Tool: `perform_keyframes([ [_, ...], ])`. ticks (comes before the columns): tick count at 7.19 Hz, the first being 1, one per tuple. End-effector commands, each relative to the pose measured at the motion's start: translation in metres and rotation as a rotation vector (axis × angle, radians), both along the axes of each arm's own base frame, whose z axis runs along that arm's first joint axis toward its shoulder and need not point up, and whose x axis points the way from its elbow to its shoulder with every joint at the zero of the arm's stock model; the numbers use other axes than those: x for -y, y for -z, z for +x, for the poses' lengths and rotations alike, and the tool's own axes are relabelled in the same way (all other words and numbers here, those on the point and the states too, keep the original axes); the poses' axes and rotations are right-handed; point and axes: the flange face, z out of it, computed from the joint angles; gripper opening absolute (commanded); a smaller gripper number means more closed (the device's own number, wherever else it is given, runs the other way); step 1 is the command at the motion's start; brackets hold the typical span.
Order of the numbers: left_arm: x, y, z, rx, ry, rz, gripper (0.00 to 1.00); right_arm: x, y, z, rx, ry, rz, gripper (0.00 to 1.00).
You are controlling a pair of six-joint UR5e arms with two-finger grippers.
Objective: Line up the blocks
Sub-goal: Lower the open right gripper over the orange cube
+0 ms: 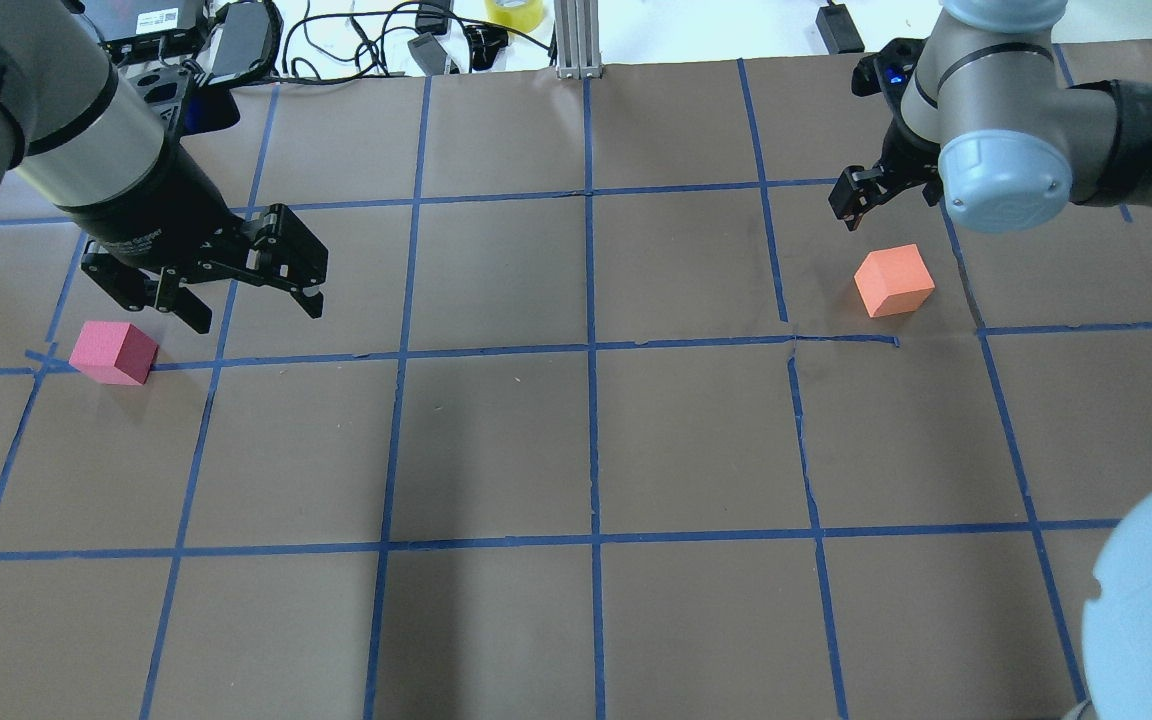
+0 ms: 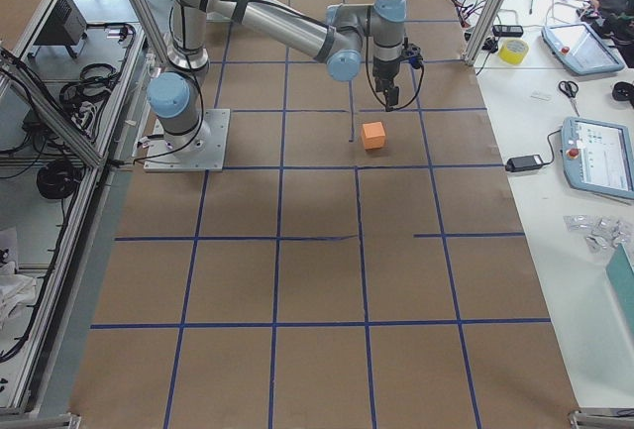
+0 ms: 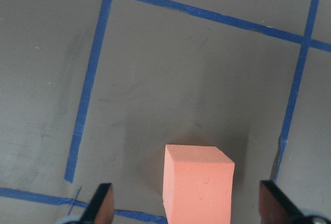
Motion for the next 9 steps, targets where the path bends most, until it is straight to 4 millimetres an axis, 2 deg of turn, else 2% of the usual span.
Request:
perform_keyframes([
  [1,0.001,0.003,0.0,0.0,0.001,0.011,1.0,0.011,0.033,-0.013,-0.001,0.022,0.021,1.0],
  [3,0.002,0.007,0.0,0.0,0.001,0.018,1.0,0.015,0.062,-0.032,0.008,0.057,0.067,1.0],
  [5,-0.001,0.02,0.0,-0.003,-0.002,0.046,1.0,0.015,0.068,-0.032,0.021,0.059,0.082,1.0],
  [7,-0.001,0.022,-0.001,-0.003,0.001,0.05,1.0,0.015,0.083,-0.033,0.019,0.06,0.115,1.0],
  [9,-0.003,0.028,-0.001,-0.004,0.006,0.061,1.0,0.013,0.087,-0.037,0.018,0.051,0.146,1.0],
])
